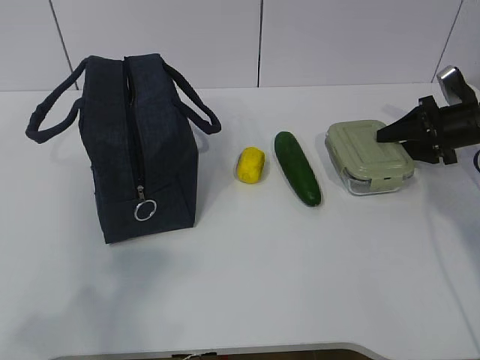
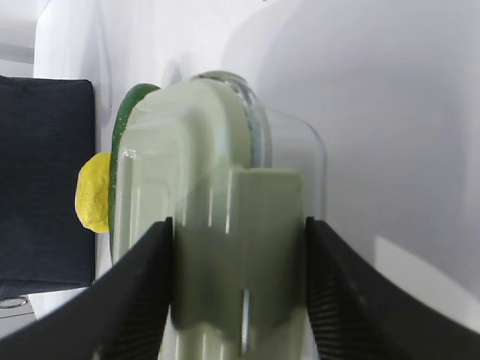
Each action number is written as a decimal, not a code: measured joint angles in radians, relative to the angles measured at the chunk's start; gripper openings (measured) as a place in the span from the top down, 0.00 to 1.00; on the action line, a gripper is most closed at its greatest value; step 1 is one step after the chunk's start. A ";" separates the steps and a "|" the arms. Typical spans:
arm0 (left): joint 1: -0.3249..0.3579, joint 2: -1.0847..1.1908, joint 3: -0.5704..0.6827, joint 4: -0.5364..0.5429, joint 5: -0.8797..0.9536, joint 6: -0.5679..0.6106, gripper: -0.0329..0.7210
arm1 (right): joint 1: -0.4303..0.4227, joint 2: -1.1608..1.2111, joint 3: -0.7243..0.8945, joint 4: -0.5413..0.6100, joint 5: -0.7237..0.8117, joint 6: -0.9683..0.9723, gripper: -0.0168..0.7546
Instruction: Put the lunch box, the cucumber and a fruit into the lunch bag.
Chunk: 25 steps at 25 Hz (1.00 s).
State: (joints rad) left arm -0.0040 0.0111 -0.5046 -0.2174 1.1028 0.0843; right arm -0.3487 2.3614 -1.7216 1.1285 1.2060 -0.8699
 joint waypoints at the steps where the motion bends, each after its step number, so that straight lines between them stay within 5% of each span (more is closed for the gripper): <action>1: 0.000 0.000 0.000 0.000 0.000 0.000 0.58 | 0.000 0.000 0.000 0.000 0.002 0.000 0.46; 25: 0.000 0.025 -0.068 0.000 0.000 0.000 0.58 | 0.000 0.000 0.000 0.024 -0.008 0.077 0.49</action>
State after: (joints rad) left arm -0.0040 0.0359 -0.5721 -0.2174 1.1028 0.0843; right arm -0.3487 2.3614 -1.7216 1.1520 1.1978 -0.7931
